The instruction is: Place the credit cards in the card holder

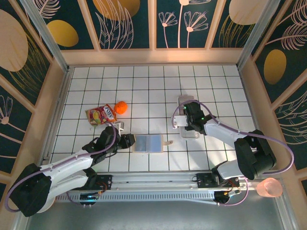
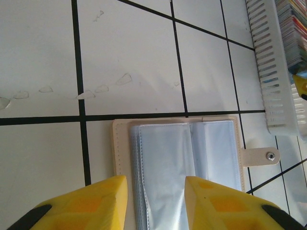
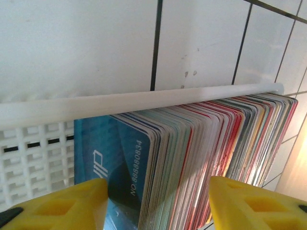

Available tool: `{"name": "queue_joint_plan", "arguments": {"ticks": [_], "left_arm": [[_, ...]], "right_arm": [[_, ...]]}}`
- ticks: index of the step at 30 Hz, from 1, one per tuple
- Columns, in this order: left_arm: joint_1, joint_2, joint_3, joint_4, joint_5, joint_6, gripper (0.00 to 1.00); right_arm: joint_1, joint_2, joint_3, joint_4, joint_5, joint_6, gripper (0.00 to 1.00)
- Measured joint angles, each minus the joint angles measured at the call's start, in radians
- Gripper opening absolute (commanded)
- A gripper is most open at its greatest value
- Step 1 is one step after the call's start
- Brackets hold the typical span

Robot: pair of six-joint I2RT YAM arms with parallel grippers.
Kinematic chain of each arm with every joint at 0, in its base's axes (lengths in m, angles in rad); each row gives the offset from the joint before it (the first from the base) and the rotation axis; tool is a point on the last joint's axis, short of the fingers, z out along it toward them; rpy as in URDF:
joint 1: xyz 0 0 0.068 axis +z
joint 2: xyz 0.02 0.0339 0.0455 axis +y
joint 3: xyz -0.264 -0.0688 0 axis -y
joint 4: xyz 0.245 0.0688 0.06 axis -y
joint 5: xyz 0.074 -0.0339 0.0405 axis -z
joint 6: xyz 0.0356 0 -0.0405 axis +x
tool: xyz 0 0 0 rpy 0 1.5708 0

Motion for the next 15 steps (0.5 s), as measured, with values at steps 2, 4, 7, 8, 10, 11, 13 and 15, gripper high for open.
{"name": "queue_joint_plan", "arguments": {"ticks": [2,4,7,8,10,11,13,15], "left_arm": [[0.0,-0.005,0.0,0.0,0.0,0.0,0.35],[0.0,-0.007,0.0,0.0,0.0,0.0,0.35],[0.0,-0.007,0.0,0.0,0.0,0.0,0.35],[0.0,-0.007,0.0,0.0,0.0,0.0,0.35],[0.0,-0.007,0.0,0.0,0.0,0.0,0.34],[0.0,-0.007,0.0,0.0,0.0,0.0,0.34],[0.0,-0.007,0.0,0.0,0.0,-0.001,0.34],[0.0,-0.007,0.0,0.0,0.0,-0.001,0.34]], "right_arm": [[0.0,0.0,0.0,-0.01,-0.002,0.003,0.45],[0.0,0.0,0.0,-0.017,-0.002,0.0,0.44],[0.0,-0.007,0.0,-0.028,-0.002,0.002,0.39],[0.0,-0.012,0.0,-0.031,-0.002,0.001,0.37],[0.0,-0.022,0.0,-0.035,-0.002,0.002,0.34],[0.0,-0.027,0.0,-0.037,-0.002,0.001,0.32],[0.0,-0.034,0.0,-0.04,-0.002,0.001,0.31],[0.0,-0.038,0.0,-0.044,-0.002,0.001,0.28]]}}
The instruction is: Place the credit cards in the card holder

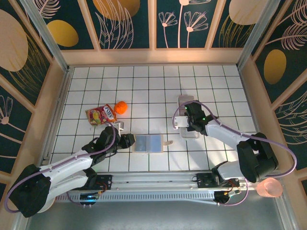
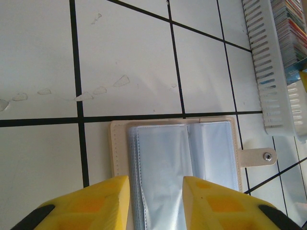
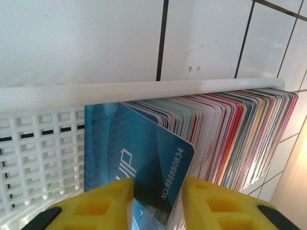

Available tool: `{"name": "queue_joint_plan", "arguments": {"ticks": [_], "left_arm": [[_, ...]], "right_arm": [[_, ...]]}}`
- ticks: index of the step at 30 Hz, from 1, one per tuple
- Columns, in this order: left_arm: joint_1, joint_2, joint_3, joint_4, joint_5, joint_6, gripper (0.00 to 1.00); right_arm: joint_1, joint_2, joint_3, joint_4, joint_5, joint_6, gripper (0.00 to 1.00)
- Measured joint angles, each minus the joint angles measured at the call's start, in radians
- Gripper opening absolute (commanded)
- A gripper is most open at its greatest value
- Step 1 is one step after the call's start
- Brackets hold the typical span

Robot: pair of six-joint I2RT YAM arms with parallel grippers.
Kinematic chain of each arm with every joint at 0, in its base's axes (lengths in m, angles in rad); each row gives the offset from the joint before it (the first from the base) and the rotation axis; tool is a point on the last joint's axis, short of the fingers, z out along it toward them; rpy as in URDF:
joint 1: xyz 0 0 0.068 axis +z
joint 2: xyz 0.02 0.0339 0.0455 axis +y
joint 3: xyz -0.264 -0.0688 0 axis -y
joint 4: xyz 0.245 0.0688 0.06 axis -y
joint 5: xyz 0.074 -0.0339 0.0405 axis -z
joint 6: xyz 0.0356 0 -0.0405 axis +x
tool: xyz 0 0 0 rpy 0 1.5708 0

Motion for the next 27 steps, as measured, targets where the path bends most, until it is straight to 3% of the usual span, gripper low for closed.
{"name": "queue_joint_plan", "arguments": {"ticks": [22,27], "left_arm": [[0.0,0.0,-0.001,0.0,0.0,-0.007,0.32],[0.0,0.0,-0.003,0.0,0.0,-0.007,0.32]], "right_arm": [[0.002,-0.064,0.0,-0.039,-0.003,0.017,0.2],[0.005,-0.085,0.0,-0.045,-0.004,0.025,0.15]]}}
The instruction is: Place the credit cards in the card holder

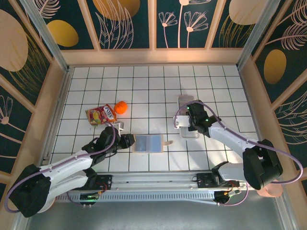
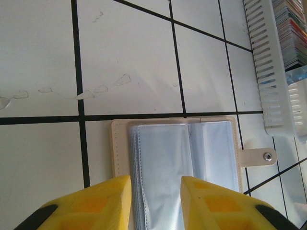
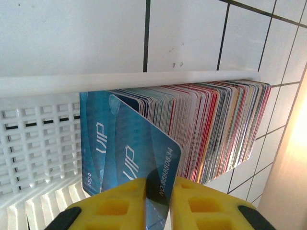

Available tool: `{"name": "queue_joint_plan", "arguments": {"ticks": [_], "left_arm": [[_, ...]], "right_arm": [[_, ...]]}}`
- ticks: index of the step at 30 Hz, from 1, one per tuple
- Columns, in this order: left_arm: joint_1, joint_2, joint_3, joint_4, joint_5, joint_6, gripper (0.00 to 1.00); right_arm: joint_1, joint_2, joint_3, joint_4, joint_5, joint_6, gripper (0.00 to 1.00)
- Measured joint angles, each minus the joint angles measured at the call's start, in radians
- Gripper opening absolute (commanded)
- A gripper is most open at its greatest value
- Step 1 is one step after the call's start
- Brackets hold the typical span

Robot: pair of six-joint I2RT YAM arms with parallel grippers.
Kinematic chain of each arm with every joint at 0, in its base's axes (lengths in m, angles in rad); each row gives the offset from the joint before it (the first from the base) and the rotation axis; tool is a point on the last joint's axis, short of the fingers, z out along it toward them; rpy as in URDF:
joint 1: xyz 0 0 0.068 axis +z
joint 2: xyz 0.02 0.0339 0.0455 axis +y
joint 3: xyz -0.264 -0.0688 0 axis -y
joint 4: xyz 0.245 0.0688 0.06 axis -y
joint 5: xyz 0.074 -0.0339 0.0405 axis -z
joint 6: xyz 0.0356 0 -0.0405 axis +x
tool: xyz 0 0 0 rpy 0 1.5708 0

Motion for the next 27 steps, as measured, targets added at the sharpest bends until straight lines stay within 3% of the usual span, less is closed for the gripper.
{"name": "queue_joint_plan", "arguments": {"ticks": [4,13,15,27], "left_arm": [[0.0,0.0,-0.005,0.0,0.0,0.0,0.32],[0.0,0.0,-0.006,-0.014,0.0,0.0,0.32],[0.0,0.0,-0.006,-0.018,0.0,0.0,0.32],[0.0,-0.006,-0.006,-0.047,0.005,0.001,0.32]], "right_arm": [[0.007,-0.01,0.0,-0.022,-0.005,0.015,0.08],[0.021,-0.037,0.002,-0.13,-0.051,0.07,0.05],[0.027,-0.044,0.002,-0.15,-0.055,0.082,0.0],[0.088,-0.121,0.091,-0.297,-0.082,0.254,0.0]]}}
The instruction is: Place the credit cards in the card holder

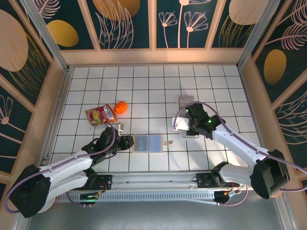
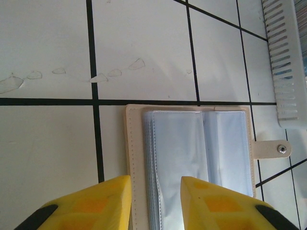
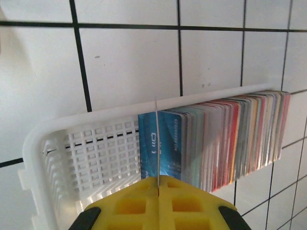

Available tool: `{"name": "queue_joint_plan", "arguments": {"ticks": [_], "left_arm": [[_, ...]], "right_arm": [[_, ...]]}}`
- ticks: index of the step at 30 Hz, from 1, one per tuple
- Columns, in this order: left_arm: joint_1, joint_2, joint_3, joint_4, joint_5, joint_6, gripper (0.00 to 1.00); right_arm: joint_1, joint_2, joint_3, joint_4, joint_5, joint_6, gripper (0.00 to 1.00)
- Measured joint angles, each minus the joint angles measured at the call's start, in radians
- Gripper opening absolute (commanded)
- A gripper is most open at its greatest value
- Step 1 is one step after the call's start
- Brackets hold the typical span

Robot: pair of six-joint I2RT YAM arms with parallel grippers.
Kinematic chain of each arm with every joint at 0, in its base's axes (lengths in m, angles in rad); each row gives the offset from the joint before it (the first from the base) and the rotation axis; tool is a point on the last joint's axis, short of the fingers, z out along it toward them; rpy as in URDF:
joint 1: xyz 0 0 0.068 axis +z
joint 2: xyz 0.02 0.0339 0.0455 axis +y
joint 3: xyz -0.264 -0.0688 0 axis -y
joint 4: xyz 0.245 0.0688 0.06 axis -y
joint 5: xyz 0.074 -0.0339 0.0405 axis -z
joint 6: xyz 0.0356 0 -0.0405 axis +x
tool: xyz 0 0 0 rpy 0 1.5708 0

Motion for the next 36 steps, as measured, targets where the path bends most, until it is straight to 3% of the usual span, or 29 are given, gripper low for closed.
{"name": "queue_joint_plan", "arguments": {"ticks": [6,9,13,17,22,28,36], "left_arm": [[0.0,0.002,0.003,-0.013,0.026,0.001,0.3],[0.0,0.013,0.008,-0.026,0.038,-0.001,0.29],[-0.008,0.029,0.018,-0.039,0.048,-0.001,0.29],[-0.019,0.068,0.047,-0.054,0.05,-0.001,0.28],[-0.021,0.1,0.082,-0.065,0.047,-0.001,0.28],[-0.021,0.123,0.087,-0.068,0.042,0.0,0.26],[-0.021,0.127,0.086,-0.068,0.024,-0.001,0.27]], "right_arm": [[0.056,-0.066,0.047,-0.025,0.033,0.226,0.0],[0.111,-0.08,0.087,-0.013,0.106,0.443,0.0],[0.15,-0.073,0.181,-0.007,0.137,0.851,0.0],[0.151,-0.09,0.145,0.089,0.018,1.302,0.0],[0.211,-0.149,-0.146,0.342,-0.163,1.743,0.0],[0.365,-0.055,-0.248,0.54,-0.183,2.008,0.0],[0.409,0.151,-0.235,0.681,-0.191,2.101,0.0]]}}
